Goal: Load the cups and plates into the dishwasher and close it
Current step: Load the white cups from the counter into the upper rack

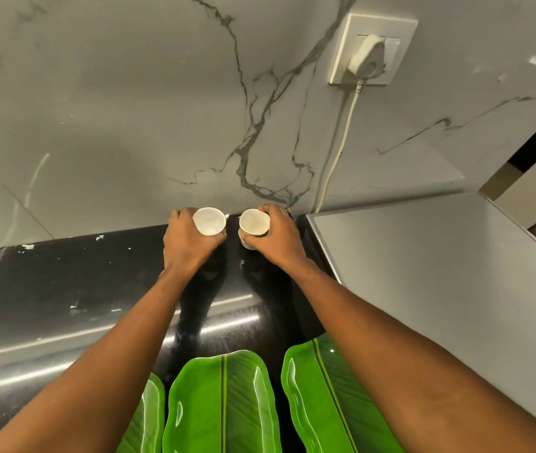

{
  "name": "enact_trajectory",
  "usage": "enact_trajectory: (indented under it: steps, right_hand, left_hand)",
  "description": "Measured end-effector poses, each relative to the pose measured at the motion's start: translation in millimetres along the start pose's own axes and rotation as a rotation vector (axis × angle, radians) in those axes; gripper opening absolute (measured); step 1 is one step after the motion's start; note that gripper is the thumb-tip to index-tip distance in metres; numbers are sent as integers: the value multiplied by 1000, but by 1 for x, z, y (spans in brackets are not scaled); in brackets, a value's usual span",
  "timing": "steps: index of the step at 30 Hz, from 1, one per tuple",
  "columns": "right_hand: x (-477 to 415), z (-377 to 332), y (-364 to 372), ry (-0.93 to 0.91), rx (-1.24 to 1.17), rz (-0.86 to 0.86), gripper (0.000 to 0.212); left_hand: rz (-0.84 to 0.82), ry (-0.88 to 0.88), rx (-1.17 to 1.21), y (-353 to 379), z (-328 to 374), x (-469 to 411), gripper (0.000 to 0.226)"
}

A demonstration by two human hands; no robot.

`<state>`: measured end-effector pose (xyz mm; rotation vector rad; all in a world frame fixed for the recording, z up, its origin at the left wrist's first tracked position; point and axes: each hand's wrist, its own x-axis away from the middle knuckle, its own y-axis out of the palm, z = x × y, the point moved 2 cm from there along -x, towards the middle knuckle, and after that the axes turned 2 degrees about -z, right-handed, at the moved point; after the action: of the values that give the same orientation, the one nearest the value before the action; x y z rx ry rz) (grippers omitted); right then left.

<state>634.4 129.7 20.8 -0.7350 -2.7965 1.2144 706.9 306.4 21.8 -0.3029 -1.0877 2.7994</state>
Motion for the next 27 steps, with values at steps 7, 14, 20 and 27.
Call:
enact_trajectory:
  steps: [7, 14, 20, 27]
  right_hand:
    - [59, 17, -67, 3, -54, 105, 66]
    - [166, 31, -150, -18, -60, 214, 65]
    - [308, 67, -228, -63, -7, 255, 67]
    - [441, 115, -300, 39, 14, 266, 66]
  left_hand:
    - [44, 101, 54, 1, 32, 73, 65]
    - [-19, 211, 54, 11, 93, 179, 62]
    - [-35, 298, 90, 27, 146, 313, 61]
    - [-145, 395, 115, 56, 218, 435, 66]
